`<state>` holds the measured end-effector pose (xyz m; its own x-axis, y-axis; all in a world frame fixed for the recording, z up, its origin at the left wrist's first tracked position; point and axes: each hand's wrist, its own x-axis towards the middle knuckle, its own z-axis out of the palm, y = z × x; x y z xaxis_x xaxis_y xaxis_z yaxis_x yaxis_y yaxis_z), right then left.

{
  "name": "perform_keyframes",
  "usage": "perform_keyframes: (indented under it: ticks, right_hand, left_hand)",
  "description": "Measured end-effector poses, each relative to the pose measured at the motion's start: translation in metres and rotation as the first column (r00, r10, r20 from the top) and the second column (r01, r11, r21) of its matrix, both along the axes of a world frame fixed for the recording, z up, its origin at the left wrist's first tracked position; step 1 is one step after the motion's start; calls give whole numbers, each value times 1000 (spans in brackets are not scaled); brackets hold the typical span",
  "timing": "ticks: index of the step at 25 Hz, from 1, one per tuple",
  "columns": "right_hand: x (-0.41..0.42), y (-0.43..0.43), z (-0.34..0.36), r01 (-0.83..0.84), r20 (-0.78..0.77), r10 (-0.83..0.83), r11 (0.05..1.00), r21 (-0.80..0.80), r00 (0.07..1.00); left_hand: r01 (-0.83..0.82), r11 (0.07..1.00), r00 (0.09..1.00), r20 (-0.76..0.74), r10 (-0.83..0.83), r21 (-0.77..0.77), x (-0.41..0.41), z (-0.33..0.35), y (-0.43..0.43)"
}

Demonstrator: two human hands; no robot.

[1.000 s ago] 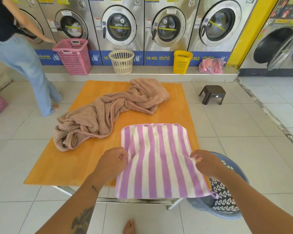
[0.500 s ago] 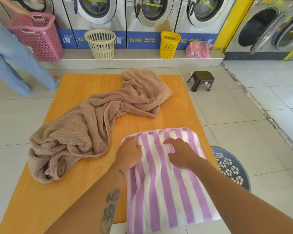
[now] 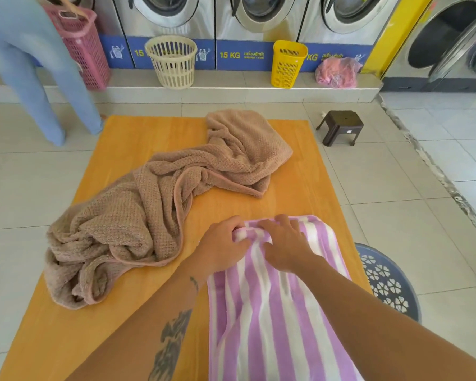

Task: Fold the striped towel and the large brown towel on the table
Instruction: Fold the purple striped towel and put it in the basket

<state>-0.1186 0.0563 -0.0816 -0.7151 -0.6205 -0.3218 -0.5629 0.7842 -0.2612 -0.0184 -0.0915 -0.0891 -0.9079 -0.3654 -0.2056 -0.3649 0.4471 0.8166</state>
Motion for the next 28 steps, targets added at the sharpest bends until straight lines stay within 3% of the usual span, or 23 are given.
perform_keyframes:
  ticks: [4, 9, 11, 14, 18, 21, 24, 26, 28]
  right_hand:
    - [-20, -3, -5, 26, -90, -26, 1000, 0, 996]
    - [-40, -5, -13, -23, -182, 26, 1000, 18, 983]
    - [-46, -3, -18, -16, -213, 22, 999, 30, 977]
    - [-52, 1, -25, -24, -266, 42, 997, 68, 963]
    - [-50, 11, -23, -66, -355, 69, 998, 20, 932]
    - [-36, 28, -16, -116, -317, 115, 993, 16, 941]
    - [-17, 49, -11, -121, -150, 133, 989, 84, 980]
    - [-8, 67, -3, -84, -82, 87, 996, 38, 993]
    - [-2, 88, 4, -48, -26, 47, 998, -33, 999]
  left_hand:
    - [51, 995, 996, 77, -45, -89, 7, 10, -21]
    - [-221, 859, 970, -15, 242, -461, 19, -10, -33]
    - [-255, 858, 956, 19, 294, -446, 24, -16, -24]
    - [-164, 881, 953, 160, 257, -443, 28, -24, -9]
    - [-206, 786, 957, 46, 285, -583, 35, -25, -6]
    - [-89, 739, 996, -50, 75, -668, 40, -23, -3]
    - [114, 796, 983, 185, -3, -595, 49, -23, 8]
    - [181, 818, 946, 325, 8, -546, 54, -25, 14]
    - [154, 841, 952, 306, 14, -518, 58, -18, 21]
